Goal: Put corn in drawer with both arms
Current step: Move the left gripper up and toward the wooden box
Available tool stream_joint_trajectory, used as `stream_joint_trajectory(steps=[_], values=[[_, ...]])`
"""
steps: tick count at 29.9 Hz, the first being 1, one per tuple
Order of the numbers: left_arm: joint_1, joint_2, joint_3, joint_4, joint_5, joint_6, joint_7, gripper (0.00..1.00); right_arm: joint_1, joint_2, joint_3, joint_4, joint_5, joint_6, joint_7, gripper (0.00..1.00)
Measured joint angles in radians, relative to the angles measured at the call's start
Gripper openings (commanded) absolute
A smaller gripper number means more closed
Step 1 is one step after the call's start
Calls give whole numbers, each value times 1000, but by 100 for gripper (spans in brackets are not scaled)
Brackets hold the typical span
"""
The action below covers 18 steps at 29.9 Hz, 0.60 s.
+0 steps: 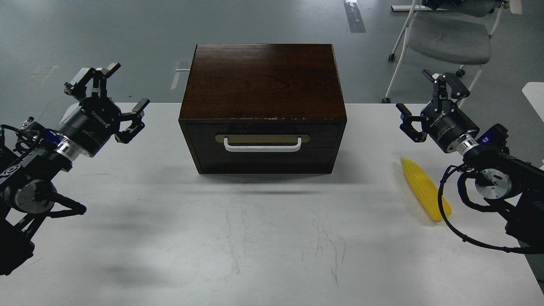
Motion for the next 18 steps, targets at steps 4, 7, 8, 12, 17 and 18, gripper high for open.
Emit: stream_joint_trajectory(steps=[4, 7, 8, 12, 17, 18], values=[[0, -4, 0, 1, 0, 0, 1, 98, 0, 0, -3, 0, 0, 0, 0, 100], [-1, -1, 0, 4, 0, 0, 1, 98, 0, 0, -6, 0, 0, 0, 0, 100], [-4, 4, 0, 5, 0, 0, 1, 98, 0, 0, -7, 0, 0, 0, 0, 100], [-18, 33, 0, 9, -2, 0, 1, 98, 0, 0, -11, 0, 0, 0, 0, 100], [-60, 138, -8, 17, -11, 0, -3, 98, 4, -6, -17, 0, -1, 0, 0, 100], [-75, 157, -7, 18, -6, 0, -3, 98, 5, -7, -18, 0, -1, 0, 0, 100]])
